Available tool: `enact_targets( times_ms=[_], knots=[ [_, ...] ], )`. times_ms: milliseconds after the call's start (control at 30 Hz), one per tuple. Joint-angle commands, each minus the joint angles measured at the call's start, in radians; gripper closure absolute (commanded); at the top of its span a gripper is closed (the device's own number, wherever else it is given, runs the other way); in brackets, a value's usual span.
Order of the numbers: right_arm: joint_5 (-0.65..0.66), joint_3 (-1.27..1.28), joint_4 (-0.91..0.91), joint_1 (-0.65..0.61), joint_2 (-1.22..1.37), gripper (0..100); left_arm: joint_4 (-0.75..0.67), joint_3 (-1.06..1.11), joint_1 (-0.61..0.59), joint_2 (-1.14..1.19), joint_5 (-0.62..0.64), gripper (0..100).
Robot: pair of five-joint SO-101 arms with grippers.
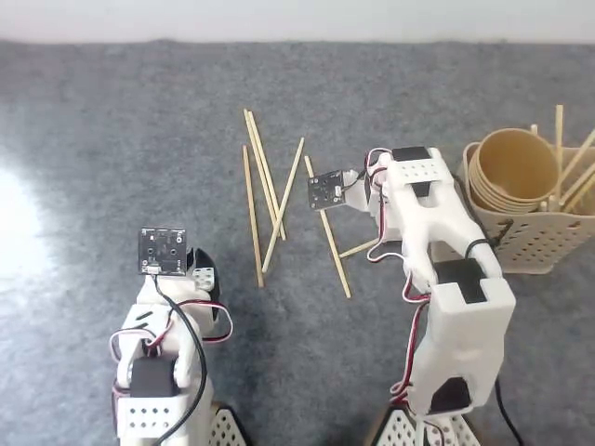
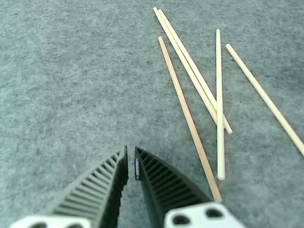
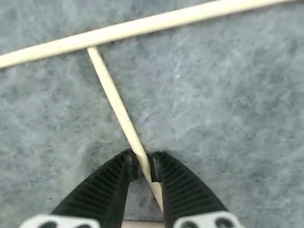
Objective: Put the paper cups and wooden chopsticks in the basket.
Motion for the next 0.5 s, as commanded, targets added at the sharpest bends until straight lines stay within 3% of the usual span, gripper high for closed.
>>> enact_targets(
  times_ms=[0,467],
  knots=[
    [-0.061,-0.032,0.015,-0.016,-0.127,99.1,-0.018,-0.005,0.009,-0.008,-0.012,98],
    [-0.282,-0.032,-0.001,-0.087,-0.605,99.1,-0.017,-0.005,0.009,-0.008,-0.012,98]
  ],
)
